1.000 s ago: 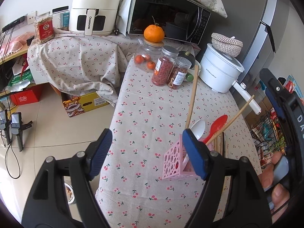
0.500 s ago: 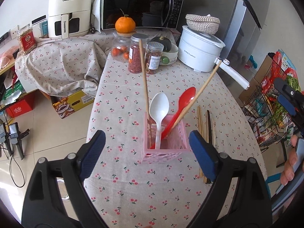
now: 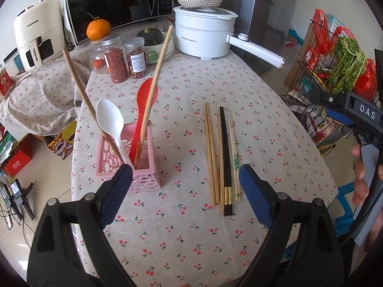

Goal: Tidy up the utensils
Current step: 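Lower the left gripper onto another pair of wooden chopsticks and grasp them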

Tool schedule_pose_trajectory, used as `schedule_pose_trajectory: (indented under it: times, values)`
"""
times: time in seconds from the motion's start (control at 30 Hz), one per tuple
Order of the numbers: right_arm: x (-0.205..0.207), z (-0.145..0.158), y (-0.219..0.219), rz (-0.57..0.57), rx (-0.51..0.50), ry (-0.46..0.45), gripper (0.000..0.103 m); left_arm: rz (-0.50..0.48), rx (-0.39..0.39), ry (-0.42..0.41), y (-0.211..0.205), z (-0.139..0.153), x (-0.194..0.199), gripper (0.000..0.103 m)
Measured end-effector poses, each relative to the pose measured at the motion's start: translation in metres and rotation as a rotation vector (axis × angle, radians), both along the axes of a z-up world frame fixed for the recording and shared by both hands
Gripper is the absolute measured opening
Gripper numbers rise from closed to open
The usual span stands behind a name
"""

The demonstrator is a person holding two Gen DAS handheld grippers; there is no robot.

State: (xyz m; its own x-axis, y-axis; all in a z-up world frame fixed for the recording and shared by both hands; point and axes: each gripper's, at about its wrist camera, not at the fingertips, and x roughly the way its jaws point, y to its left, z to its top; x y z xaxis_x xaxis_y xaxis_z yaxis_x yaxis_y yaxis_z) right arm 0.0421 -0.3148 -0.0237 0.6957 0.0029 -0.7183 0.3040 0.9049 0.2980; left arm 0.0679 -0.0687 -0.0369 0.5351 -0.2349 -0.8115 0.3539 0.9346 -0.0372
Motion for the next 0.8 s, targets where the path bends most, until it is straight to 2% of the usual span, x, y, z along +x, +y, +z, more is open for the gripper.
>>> schedule_pose_trajectory:
  times: [0.17, 0.33, 0.4, 0.47, 0.5, 0.57, 0.73, 0.8]
  values:
    - [0.006, -0.016, -0.035, -0.045, -0.005, 0.098, 0.090, -0.049, 0.041, 0.040, -0.039, -0.008, 0.008, 0.090]
    - [0.009, -0.032, -0.065, -0.095, 0.071, 0.159, 0.090, -0.067, 0.070, 0.097, -0.073, -0.021, 0.035, 0.089]
    - [0.011, -0.036, -0.072, -0.101, 0.088, 0.175, 0.090, -0.047, 0.060, 0.134, -0.081, -0.031, 0.049, 0.080]
    - [0.014, -0.040, -0.075, -0.095, 0.102, 0.194, 0.090, -0.029, 0.041, 0.183, -0.088, -0.043, 0.065, 0.054]
    - [0.016, -0.042, -0.076, -0.092, 0.109, 0.201, 0.090, -0.015, 0.039, 0.204, -0.092, -0.050, 0.073, 0.048]
    - [0.019, -0.047, -0.076, -0.088, 0.122, 0.217, 0.090, 0.018, 0.057, 0.223, -0.097, -0.065, 0.089, 0.027]
    - [0.029, -0.052, -0.069, -0.048, 0.129, 0.242, 0.090, 0.121, 0.097, 0.254, -0.100, -0.092, 0.122, 0.014]
    - [0.032, -0.050, -0.066, -0.033, 0.117, 0.242, 0.090, 0.139, 0.103, 0.264, -0.101, -0.099, 0.129, 0.013]
